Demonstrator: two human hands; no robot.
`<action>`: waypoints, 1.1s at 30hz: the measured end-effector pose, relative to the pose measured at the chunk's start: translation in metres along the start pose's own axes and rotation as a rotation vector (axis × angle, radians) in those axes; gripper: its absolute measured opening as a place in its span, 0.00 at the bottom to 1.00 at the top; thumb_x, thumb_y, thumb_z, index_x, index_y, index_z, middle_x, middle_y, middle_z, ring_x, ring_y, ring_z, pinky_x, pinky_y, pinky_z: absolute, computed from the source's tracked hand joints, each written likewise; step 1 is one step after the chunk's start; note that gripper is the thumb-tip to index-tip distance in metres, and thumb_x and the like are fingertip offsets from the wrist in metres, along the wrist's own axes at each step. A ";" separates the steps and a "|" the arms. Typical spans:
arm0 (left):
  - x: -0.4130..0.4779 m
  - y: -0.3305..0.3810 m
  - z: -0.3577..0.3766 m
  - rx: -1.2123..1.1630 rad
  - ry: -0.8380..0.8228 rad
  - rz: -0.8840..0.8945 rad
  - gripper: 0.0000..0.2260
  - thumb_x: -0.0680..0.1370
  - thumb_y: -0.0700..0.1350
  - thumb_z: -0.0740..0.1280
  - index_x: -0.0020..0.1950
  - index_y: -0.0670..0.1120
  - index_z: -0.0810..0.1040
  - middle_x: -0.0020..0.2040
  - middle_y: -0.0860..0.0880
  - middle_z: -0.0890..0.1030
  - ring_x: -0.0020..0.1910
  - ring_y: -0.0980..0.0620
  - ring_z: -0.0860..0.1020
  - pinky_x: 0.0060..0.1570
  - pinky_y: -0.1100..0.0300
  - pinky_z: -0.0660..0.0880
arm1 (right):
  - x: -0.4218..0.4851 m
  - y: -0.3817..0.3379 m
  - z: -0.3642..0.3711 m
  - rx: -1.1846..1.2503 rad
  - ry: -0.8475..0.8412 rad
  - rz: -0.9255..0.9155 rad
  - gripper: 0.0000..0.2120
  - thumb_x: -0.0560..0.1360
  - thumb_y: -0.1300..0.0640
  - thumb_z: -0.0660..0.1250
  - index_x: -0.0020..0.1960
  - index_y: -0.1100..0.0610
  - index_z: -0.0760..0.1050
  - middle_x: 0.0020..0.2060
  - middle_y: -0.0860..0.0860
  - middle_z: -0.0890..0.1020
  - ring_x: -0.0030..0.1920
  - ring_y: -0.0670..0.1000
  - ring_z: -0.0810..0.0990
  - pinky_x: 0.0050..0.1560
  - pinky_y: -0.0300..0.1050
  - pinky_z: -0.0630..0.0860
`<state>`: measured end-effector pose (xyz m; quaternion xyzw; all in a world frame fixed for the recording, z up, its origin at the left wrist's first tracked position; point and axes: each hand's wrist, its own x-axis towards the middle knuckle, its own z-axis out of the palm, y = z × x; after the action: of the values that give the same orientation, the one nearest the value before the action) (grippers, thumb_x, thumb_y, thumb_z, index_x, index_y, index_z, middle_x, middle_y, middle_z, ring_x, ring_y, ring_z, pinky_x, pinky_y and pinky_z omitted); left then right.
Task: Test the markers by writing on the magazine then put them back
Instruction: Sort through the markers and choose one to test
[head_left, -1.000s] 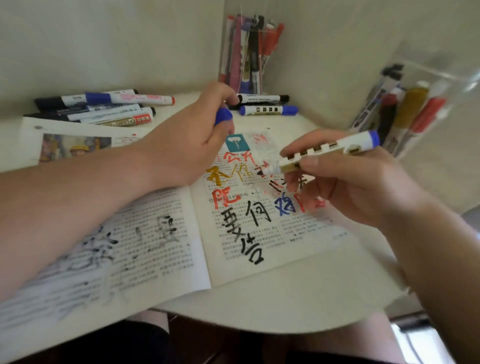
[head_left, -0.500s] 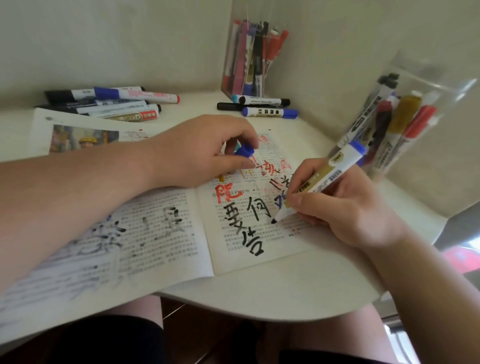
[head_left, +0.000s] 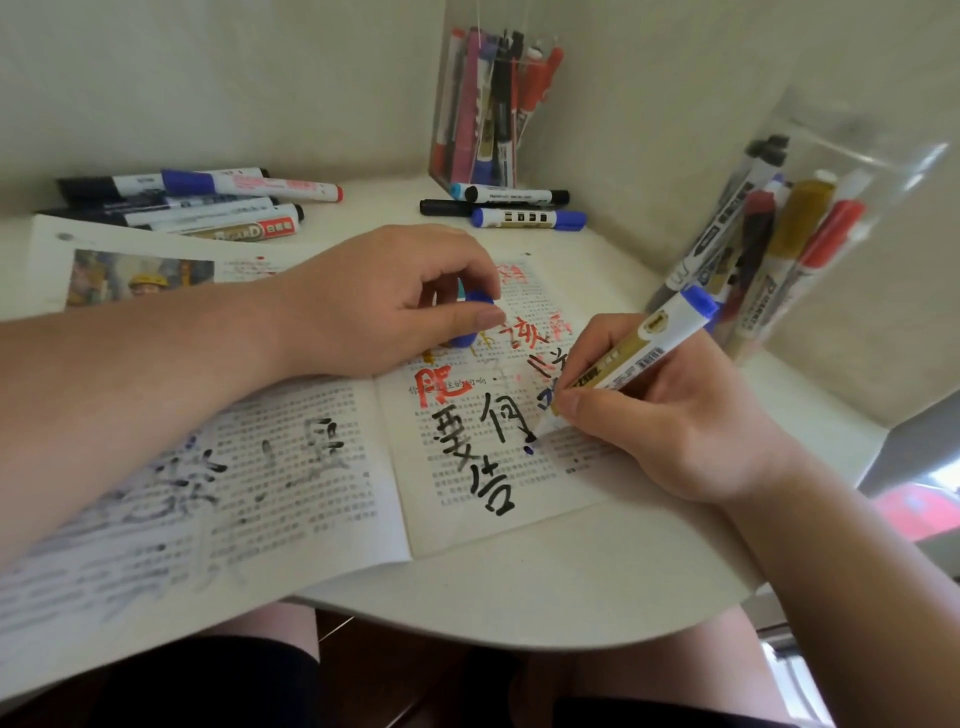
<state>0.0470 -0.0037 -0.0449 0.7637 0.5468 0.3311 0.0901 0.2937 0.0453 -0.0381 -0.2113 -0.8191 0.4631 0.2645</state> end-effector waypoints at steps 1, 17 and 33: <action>0.000 0.000 0.000 -0.007 0.000 0.007 0.07 0.81 0.53 0.67 0.53 0.51 0.81 0.43 0.57 0.81 0.44 0.54 0.78 0.45 0.59 0.74 | 0.000 -0.001 0.000 -0.010 0.004 -0.001 0.03 0.70 0.66 0.70 0.39 0.64 0.77 0.28 0.50 0.79 0.30 0.43 0.76 0.32 0.38 0.71; 0.000 -0.001 0.001 -0.016 -0.013 0.023 0.07 0.81 0.53 0.66 0.54 0.52 0.80 0.42 0.57 0.82 0.43 0.53 0.78 0.46 0.61 0.73 | 0.000 -0.002 -0.006 0.010 -0.064 0.027 0.03 0.69 0.65 0.70 0.38 0.65 0.77 0.27 0.50 0.76 0.28 0.45 0.73 0.30 0.37 0.68; 0.000 -0.003 0.003 0.024 0.048 -0.023 0.08 0.78 0.52 0.72 0.56 0.53 0.81 0.46 0.57 0.80 0.44 0.54 0.78 0.46 0.63 0.73 | -0.002 -0.002 -0.011 0.081 -0.136 0.072 0.03 0.63 0.70 0.67 0.35 0.63 0.76 0.27 0.54 0.76 0.30 0.46 0.73 0.31 0.38 0.69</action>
<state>0.0463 -0.0018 -0.0488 0.7503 0.5613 0.3418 0.0716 0.3018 0.0499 -0.0320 -0.1979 -0.8075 0.5185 0.2000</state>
